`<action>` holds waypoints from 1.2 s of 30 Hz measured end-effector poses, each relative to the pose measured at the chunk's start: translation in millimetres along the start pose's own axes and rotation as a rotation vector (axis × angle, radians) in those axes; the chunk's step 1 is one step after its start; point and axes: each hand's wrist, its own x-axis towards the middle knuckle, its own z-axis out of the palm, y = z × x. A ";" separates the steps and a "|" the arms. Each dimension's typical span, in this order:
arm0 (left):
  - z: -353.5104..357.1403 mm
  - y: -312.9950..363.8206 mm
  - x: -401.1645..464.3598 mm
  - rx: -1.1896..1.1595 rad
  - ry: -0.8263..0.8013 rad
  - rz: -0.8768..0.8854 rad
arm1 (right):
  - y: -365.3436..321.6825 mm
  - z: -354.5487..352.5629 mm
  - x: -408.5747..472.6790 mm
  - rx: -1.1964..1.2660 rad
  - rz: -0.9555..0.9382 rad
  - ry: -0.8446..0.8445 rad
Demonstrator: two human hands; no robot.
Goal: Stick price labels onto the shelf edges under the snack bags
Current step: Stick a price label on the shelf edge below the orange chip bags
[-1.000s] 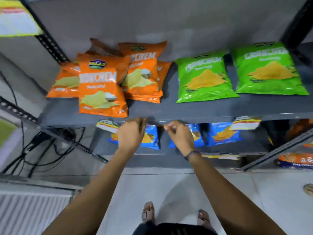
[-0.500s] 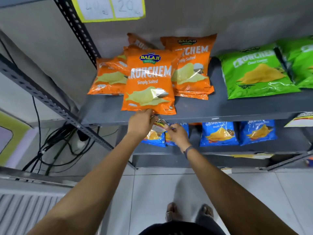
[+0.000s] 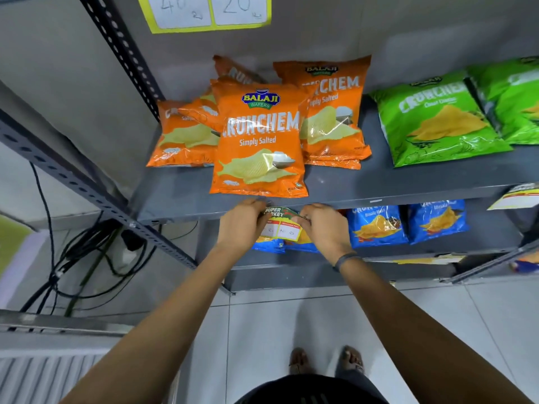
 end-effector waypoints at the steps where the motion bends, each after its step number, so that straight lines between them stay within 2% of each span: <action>1: 1.5 -1.7 -4.1 -0.010 0.010 0.004 | 1.5 -0.1 1.6 -0.059 -0.060 0.009; 4: 9.1 -8.6 -12.5 0.019 0.003 -0.014 | 2.0 3.7 3.8 -0.253 -0.171 0.021; 8: 18.0 -14.5 -9.6 0.216 -0.086 -0.044 | -7.3 9.2 5.0 -0.499 -0.176 -0.011; 13: 20.8 -9.6 3.0 0.352 -0.178 -0.091 | -19.0 7.9 7.1 -0.608 -0.139 -0.061; 19: 24.5 -5.1 6.2 0.368 -0.168 -0.146 | -24.8 2.8 9.1 -0.637 -0.093 -0.066; 25: 12.7 -2.8 8.9 0.343 -0.086 -0.078 | -20.0 -7.9 13.3 -0.619 -0.067 -0.025; 30: 1.8 1.0 21.9 0.392 -0.107 -0.053 | -17.6 -16.5 18.6 -0.369 -0.152 -0.044; 36: -2.0 14.8 25.9 0.392 -0.136 -0.143 | -17.0 -21.6 16.7 -0.326 -0.130 -0.057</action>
